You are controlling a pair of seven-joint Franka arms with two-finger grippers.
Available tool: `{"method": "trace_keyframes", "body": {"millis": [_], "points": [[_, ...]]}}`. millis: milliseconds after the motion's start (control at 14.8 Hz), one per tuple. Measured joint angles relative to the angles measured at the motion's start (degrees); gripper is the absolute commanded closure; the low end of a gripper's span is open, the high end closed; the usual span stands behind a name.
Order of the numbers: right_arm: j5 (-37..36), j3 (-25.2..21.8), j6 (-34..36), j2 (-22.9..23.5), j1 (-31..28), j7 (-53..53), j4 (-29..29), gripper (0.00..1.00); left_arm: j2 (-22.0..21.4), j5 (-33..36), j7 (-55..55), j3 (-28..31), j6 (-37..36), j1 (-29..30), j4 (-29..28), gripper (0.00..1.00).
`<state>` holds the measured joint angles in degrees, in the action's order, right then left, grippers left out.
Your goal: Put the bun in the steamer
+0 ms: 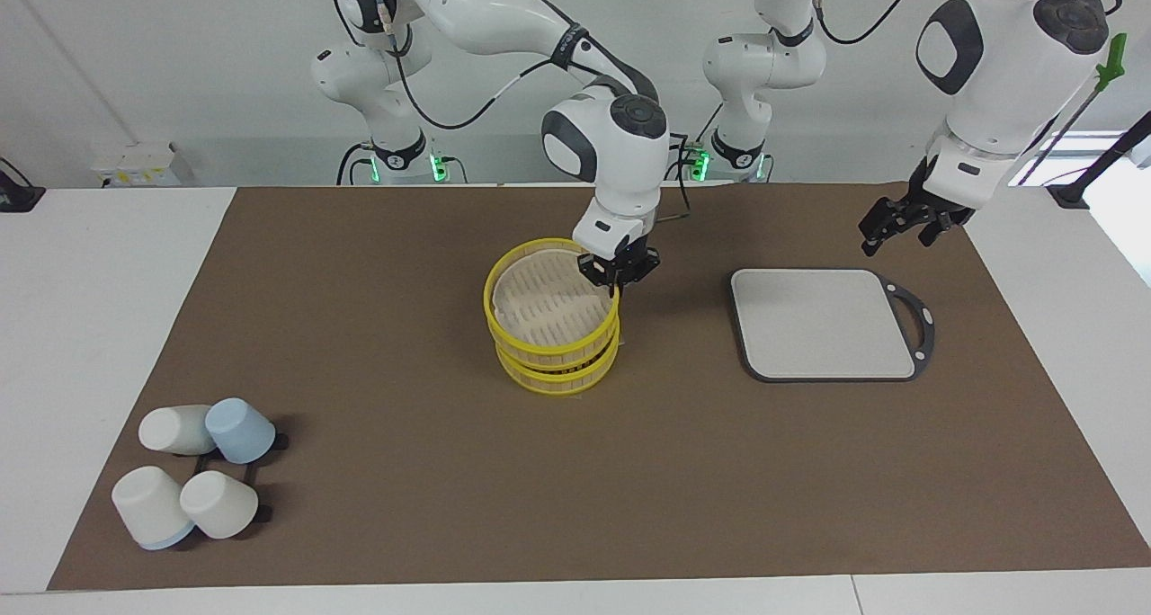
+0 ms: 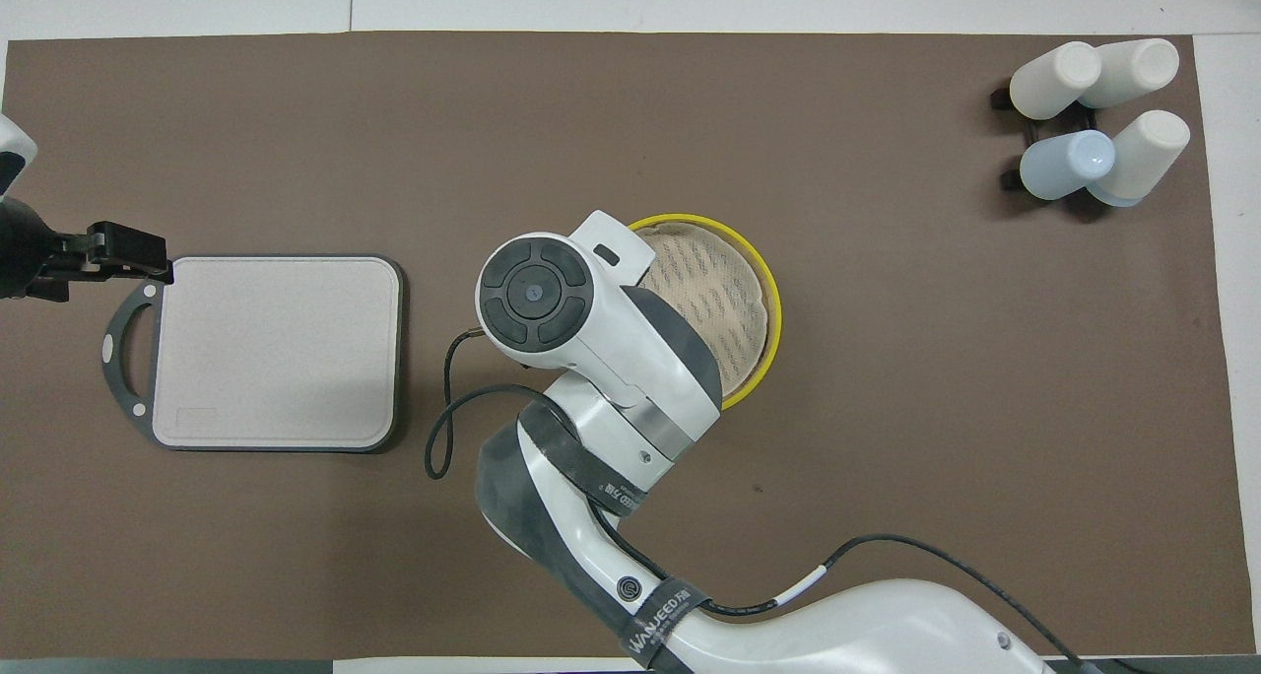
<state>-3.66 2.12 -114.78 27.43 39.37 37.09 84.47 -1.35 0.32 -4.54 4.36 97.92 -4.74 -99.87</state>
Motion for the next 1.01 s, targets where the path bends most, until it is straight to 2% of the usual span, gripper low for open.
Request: {"method": "trace_keyframes", "body": {"millis": [473, 1014], "points": [[-0.19, 0.05, -4.71, 0.11, 1.39, 0.0, 3.15, 1.0, -3.41, 0.0, 2.04, -0.26, -5.9, 0.22, 0.0, 0.0], [-0.5, -0.45, -5.49, -0.15, 1.36, -0.3, 4.17, 1.0, -2.11, 0.0, 3.99, -2.02, -7.24, 2.13, -0.17, 0.0]]}}
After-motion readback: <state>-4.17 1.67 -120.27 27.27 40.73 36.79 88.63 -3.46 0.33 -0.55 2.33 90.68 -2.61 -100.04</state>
